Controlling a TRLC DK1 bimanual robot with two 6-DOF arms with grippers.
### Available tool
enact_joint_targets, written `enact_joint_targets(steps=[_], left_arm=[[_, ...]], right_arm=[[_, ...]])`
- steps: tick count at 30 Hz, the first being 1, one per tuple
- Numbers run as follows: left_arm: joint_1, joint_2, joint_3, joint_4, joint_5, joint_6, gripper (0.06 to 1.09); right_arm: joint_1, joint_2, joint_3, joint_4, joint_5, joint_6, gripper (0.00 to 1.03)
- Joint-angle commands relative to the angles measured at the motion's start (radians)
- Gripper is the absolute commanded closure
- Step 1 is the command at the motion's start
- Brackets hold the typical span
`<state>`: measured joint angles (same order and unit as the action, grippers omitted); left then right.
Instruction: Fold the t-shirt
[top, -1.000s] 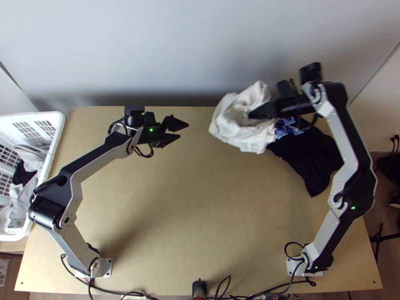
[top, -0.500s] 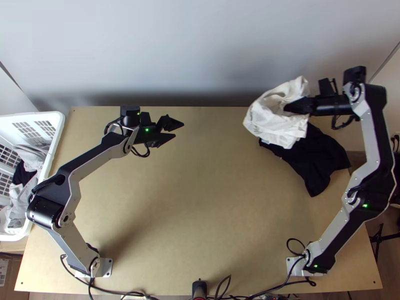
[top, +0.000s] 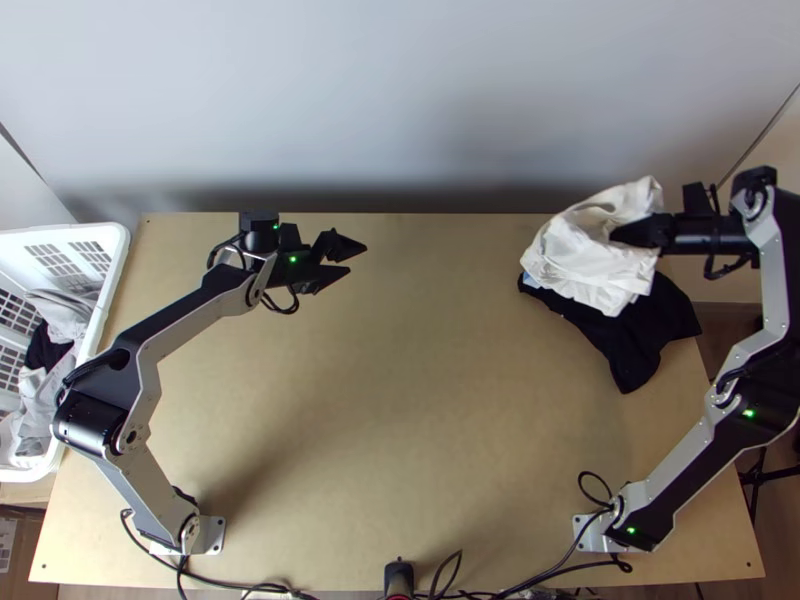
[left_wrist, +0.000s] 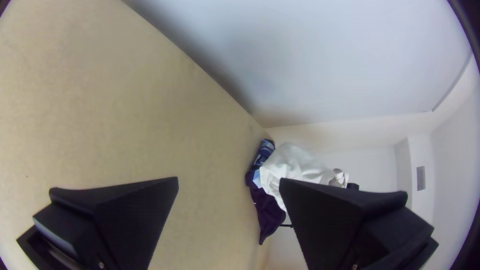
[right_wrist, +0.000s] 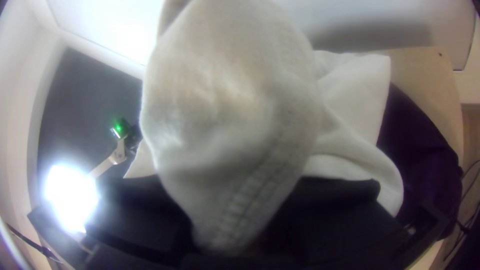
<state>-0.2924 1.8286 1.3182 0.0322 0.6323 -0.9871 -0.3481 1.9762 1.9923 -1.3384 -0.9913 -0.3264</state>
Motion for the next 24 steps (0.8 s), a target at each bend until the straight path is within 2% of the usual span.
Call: enact_joint_targets(steps=[1, 5, 11, 12, 13, 15, 16, 17, 18, 24], left_arm=[[0.006, -0.002, 0.003, -0.002, 0.000, 0.001, 0.10], [0.006, -0.003, 0.004, 0.000, 0.000, 0.002, 0.10], [0.010, -0.006, 0.003, -0.002, 0.000, 0.002, 0.10], [0.010, -0.008, 0.003, -0.002, 0.000, 0.002, 0.10], [0.010, -0.009, 0.003, -0.002, 0.000, 0.002, 0.10], [0.010, -0.011, 0.001, -0.002, 0.000, 0.002, 0.10], [0.010, -0.012, 0.001, -0.002, 0.000, 0.002, 0.10], [0.012, -0.012, 0.001, -0.002, 0.000, 0.002, 0.10], [0.012, -0.012, 0.001, -0.003, 0.000, 0.002, 0.10], [0.013, -0.022, -0.008, -0.005, 0.000, 0.002, 0.10]], right_arm=[[-0.097, 0.007, -0.104, -0.010, 0.003, -0.063, 1.00], [-0.169, 0.032, -0.187, -0.008, 0.019, -0.097, 1.00], [-0.264, 0.069, -0.277, 0.068, 0.129, -0.097, 1.00], [-0.276, 0.072, -0.288, 0.079, 0.138, -0.095, 0.98], [-0.289, 0.072, -0.299, 0.094, 0.152, -0.094, 0.82], [-0.305, 0.069, -0.317, 0.114, 0.194, -0.092, 0.37], [-0.312, 0.062, -0.325, 0.125, 0.221, -0.092, 0.20], [-0.318, 0.053, -0.334, 0.140, 0.243, -0.089, 0.09], [-0.322, 0.041, -0.339, 0.151, 0.261, -0.089, 0.05], [-0.330, -0.142, -0.415, 0.318, 0.436, -0.010, 0.05]])
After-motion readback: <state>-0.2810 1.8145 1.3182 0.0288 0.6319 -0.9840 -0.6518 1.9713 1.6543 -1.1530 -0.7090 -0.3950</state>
